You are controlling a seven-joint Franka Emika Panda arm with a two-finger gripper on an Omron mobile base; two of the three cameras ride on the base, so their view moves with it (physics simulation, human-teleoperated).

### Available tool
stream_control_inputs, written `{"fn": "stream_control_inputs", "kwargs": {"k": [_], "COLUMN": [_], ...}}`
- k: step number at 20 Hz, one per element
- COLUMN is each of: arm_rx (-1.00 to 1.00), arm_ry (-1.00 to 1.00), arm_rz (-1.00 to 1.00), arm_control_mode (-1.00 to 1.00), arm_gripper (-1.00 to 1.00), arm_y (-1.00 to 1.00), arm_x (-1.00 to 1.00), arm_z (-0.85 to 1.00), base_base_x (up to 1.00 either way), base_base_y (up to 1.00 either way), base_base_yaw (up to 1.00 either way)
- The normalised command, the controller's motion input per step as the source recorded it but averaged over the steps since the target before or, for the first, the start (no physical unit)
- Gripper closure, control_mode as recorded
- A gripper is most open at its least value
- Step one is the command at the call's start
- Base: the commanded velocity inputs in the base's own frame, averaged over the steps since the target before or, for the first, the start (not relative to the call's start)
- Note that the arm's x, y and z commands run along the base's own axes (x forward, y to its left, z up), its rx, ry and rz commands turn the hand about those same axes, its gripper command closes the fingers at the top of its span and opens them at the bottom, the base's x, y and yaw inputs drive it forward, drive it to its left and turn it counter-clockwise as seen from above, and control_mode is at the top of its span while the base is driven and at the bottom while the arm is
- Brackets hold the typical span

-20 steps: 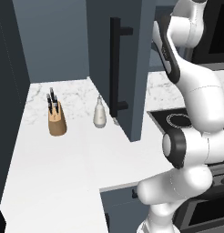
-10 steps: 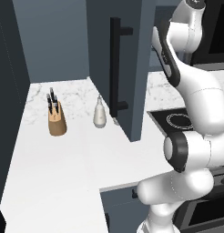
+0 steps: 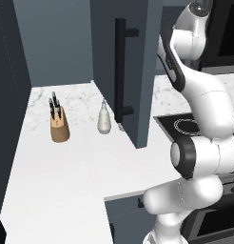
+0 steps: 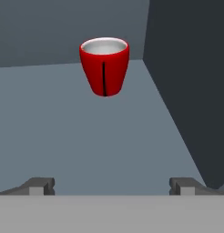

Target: Gather all objects into one cabinet and sort the glasses and bowls to opposite sides.

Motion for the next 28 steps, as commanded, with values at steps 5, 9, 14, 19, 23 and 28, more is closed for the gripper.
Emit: {"fn": "stream_control_inputs", "kwargs": {"k": [5, 9, 14, 19, 23, 28], "arm_rx": [0.00, 0.00, 0.00, 0.00, 0.00, 0.00], "arm_ry": [0.00, 0.00, 0.00, 0.00, 0.00, 0.00], "arm_rz": [0.00, -0.02, -0.02, -0.01, -0.01, 0.00], "arm_control_mode": [-1.00, -1.00, -1.00, -1.00, -1.00, -1.00], "arm_gripper": [-1.00, -1.00, -1.00, -1.00, -1.00, -1.00], "arm_y": [0.00, 0.00, 0.00, 0.00, 0.00, 0.00], "arm_x": [0.33, 0.34, 0.28, 0.18, 0.09, 0.00], "arm_z": [0.00, 0.00, 0.00, 0.00, 0.00, 0.00], "base_base_x": [0.00, 0.00, 0.00, 0.00, 0.00, 0.00], "base_base_y": [0.00, 0.00, 0.00, 0.00, 0.00, 0.00], "base_base_yaw": [0.00, 0.00, 0.00, 0.00, 0.00, 0.00]}}
